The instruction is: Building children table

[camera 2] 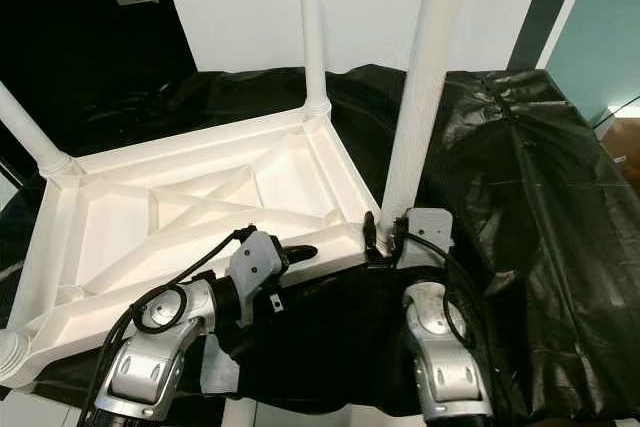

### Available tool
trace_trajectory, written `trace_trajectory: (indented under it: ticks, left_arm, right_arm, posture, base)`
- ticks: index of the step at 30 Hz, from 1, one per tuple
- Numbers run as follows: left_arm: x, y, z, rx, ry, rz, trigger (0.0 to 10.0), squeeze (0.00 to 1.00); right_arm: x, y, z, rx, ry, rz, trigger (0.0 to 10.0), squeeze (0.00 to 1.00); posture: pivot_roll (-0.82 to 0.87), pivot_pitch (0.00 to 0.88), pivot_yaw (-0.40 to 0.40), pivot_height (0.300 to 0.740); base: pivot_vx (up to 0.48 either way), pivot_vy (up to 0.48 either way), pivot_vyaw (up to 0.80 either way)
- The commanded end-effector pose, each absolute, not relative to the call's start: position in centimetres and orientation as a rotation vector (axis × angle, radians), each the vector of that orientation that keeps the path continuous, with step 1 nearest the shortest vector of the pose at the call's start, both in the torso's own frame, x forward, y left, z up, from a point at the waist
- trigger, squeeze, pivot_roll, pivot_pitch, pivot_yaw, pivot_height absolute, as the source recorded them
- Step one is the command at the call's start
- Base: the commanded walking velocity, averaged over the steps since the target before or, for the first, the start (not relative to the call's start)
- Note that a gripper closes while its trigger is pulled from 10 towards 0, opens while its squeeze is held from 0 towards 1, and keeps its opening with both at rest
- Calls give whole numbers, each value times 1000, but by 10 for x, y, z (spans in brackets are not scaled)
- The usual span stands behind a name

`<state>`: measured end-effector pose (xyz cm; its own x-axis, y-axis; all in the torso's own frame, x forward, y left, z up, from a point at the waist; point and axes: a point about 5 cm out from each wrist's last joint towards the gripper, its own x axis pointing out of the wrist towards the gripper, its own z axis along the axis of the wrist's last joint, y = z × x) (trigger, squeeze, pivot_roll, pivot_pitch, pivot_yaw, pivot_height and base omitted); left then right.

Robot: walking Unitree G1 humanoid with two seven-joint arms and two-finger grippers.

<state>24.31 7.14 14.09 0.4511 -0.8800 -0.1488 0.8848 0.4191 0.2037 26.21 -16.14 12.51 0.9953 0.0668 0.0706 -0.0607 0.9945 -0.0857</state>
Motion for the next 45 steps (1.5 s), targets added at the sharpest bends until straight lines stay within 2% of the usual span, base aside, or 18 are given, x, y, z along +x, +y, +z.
trace_trajectory:
  ticks: [1, 3, 4, 13, 15, 18, 22, 23, 24, 25, 26, 33, 39, 40, 41, 42, 45]
  left_arm:
    - [247, 78, 142, 273, 13, -960, 10000, 0]
    - [248, 78, 142, 272, 13, -958, 10000, 0]
    - [248, 78, 142, 272, 13, -957, 10000, 0]
    - [251, 78, 143, 273, 9, -957, 10000, 0]
    - [251, 78, 143, 273, 8, -956, 10000, 0]
    - [252, 78, 144, 275, 4, -951, 10000, 0]
    - [253, 78, 145, 274, 0, -945, 10000, 0]
    - [253, 78, 146, 274, -2, -943, 10000, 0]
    - [253, 78, 146, 274, -2, -943, 10000, 0]
    - [253, 78, 146, 275, -3, -940, 10000, 0]
    - [254, 78, 146, 274, -4, -938, 10000, 0]
    - [253, 78, 146, 273, -5, -934, 10000, 0]
    - [252, 78, 146, 270, -4, -935, 10000, 0]
    - [252, 78, 146, 271, -4, -936, 10000, 0]
    - [252, 78, 146, 271, -4, -936, 10000, 0]
    - [252, 78, 146, 271, -3, -937, 10000, 0]
    - [252, 78, 146, 271, -3, -937, 10000, 0]
  right_arm:
    - [260, -170, 129, -63, -99, 85, 10000, 1000]
    - [259, -176, 131, -50, -101, 139, 10000, 1000]
    - [260, -178, 132, -58, -103, 171, 10000, 0]
    - [269, -184, 135, -89, -78, 402, 10000, 0]
    - [274, -183, 137, -105, -72, 469, 10000, 0]
    - [288, -178, 145, -137, -50, 666, 10000, 0]
    - [295, -176, 149, -176, -42, 745, 10000, 0]
    - [297, -176, 150, -187, -40, 768, 8078, 0]
    - [297, -176, 150, -187, -40, 768, 8078, 0]
    - [298, -175, 151, -201, -31, 800, 3647, 0]
    - [299, -176, 152, -209, -16, 835, 0, 0]
    - [297, -181, 148, -235, 26, 909, 0, 0]
    - [296, -187, 144, -214, 35, 867, 0, 0]
    - [297, -187, 142, -206, 43, 813, 4000, 0]
    - [297, -187, 142, -206, 43, 813, 4000, 0]
    - [297, -188, 141, -210, 34, 768, 10000, 0]
    - [297, -188, 141, -214, 25, 738, 10000, 0]
  posture:
    - [-63, 32, 33, 740]
    - [-66, 35, 36, 740]
    - [-68, 37, 39, 740]
    - [-67, 35, 40, 740]
    - [-64, 32, 39, 740]
    - [-57, 24, 34, 740]
    - [-52, 21, 31, 740]
    - [-52, 21, 31, 740]
    - [-52, 21, 31, 740]
    - [-48, 17, 26, 740]
    - [-47, 16, 23, 740]
    - [-48, 17, 19, 740]
    - [-51, 20, 20, 740]
    - [-53, 20, 21, 740]
    - [-53, 20, 21, 740]
    - [-54, 21, 21, 740]
    - [-54, 21, 21, 740]
  base:
    - [0, 0, 0]
    - [0, 0, 0]
    - [0, 0, 0]
    - [0, 0, 0]
    - [0, 0, 0]
    - [0, 0, 0]
    - [0, 0, 0]
    - [0, 0, 0]
    - [0, 0, 0]
    - [0, 0, 0]
    - [0, 0, 0]
    - [0, 0, 0]
    - [0, 0, 0]
    - [0, 0, 0]
    - [0, 0, 0]
    - [0, 0, 0]
    - [0, 0, 0]
